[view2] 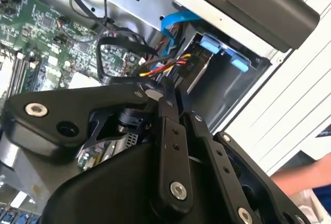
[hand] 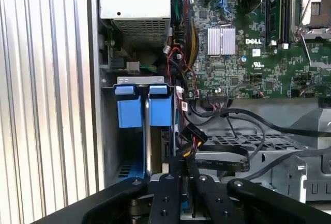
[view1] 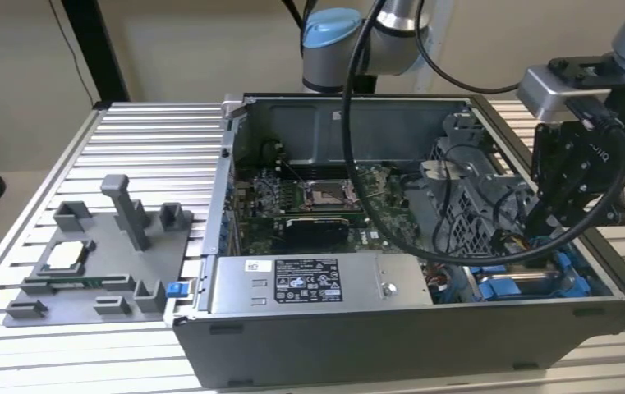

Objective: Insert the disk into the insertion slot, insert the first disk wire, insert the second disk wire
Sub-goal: 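Insert the second disk wire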

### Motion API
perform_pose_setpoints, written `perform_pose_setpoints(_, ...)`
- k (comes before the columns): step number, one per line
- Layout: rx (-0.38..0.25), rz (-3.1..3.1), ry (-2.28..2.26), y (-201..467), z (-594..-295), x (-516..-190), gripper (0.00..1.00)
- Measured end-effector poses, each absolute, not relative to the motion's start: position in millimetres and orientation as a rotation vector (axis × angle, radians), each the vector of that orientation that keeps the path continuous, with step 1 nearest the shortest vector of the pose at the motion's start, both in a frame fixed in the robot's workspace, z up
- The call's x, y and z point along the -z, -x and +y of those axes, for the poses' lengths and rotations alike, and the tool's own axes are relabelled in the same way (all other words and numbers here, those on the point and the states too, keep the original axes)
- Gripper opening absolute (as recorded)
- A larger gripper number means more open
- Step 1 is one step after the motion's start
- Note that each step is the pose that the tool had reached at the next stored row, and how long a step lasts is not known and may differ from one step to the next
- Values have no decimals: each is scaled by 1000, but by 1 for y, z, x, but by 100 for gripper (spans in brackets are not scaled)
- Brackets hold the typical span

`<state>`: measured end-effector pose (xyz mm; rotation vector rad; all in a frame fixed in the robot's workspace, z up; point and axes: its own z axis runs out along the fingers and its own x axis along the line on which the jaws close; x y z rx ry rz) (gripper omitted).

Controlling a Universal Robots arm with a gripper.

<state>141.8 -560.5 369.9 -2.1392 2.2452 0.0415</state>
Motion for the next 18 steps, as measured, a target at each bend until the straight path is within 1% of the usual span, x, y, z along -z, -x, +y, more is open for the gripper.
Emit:
perform_pose_setpoints(5, -48, 2241, 2135, -141, -571, -369, 0)
perform_pose_setpoints(18, -53, 2236, 2131, -138, -572, -360, 0)
